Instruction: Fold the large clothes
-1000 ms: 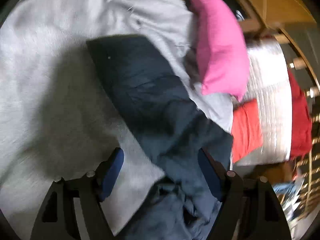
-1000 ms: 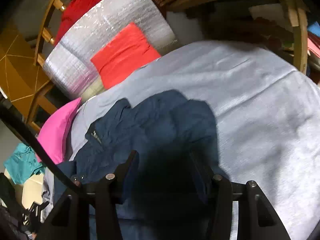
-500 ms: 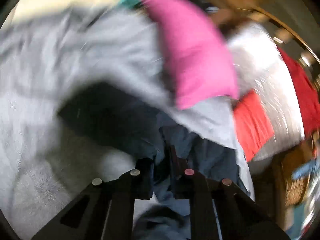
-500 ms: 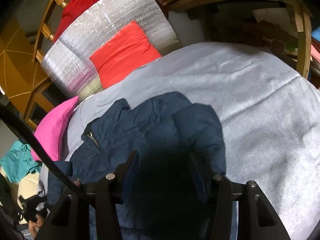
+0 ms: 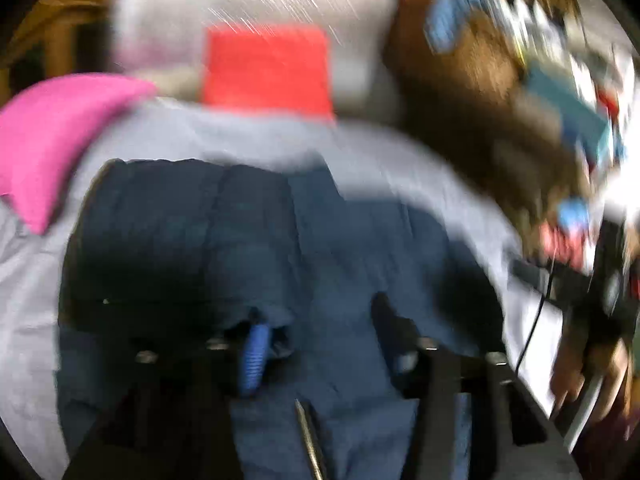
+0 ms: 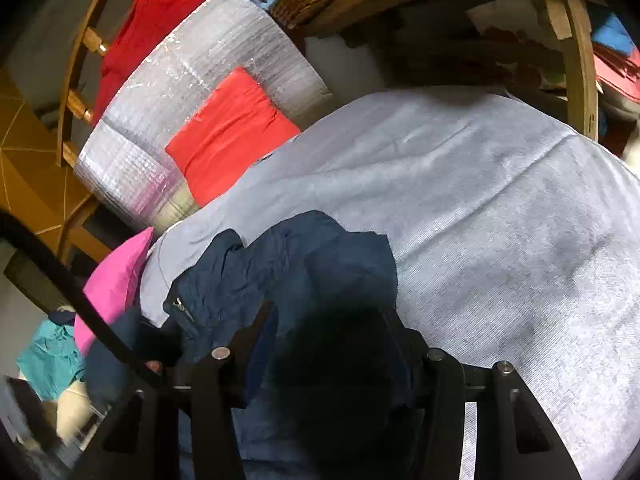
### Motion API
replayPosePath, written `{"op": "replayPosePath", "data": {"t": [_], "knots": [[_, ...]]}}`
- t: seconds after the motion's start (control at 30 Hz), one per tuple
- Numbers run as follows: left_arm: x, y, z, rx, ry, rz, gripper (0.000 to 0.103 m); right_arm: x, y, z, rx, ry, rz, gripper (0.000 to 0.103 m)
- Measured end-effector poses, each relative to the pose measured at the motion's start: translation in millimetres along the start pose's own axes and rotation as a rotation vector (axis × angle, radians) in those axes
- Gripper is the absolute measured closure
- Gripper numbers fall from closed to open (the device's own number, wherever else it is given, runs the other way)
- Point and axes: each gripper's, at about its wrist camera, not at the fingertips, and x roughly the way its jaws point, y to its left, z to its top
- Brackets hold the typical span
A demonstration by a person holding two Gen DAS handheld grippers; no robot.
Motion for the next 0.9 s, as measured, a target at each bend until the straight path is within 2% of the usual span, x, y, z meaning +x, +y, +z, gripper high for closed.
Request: {"op": "replayPosePath", "data": {"t": [0.07, 0.1, 0.17, 0.23, 0.33, 0.4, 0.5, 0.6, 0.73, 0.83, 0.9], "knots": [[0, -5, -7, 0.054, 0.019, 0.037, 0.048, -1, 2, 0, -0.004, -0.003, 0.007, 0.047], [-8, -4, -11, 0.076, 0.002, 0.037, 0.047, -1, 4, 0, -0.009, -0.002, 0.014, 0.047], [-28, 6, -12, 0.078, -0.046, -0.01, 0.032, -1, 10, -2, -0.026, 0.001, 0.029, 0.047], [-55, 25, -14, 0.038, -0.12, -0.046, 0.019, 0, 19, -6, -0.058, 0.006, 0.044, 0.047], [-82, 59, -14, -0.046, -0.186, -0.128, 0.017, 3, 38, -14, -0.138, 0.025, 0.068, 0.047], [-92, 89, -14, -0.144, -0.193, -0.133, 0.016, 5, 53, -21, -0.197, 0.034, 0.08, 0.047], [-89, 127, -26, -0.308, -0.184, -0.08, 0.016, 11, 75, -35, -0.289, 0.073, 0.13, 0.047], [-78, 174, -40, -0.483, -0.112, 0.075, 0.016, 17, 106, -54, -0.416, 0.108, 0.179, 0.045], [-54, 206, -56, -0.585, 0.028, 0.217, 0.017, 23, 156, -89, -0.629, 0.112, 0.197, 0.019], [-38, 215, -62, -0.629, 0.081, 0.248, 0.018, 34, 194, -118, -0.797, 0.102, 0.17, 0.016], [-34, 216, -62, -0.628, 0.103, 0.26, 0.018, 52, 222, -137, -0.931, 0.105, 0.098, 0.015]]}}
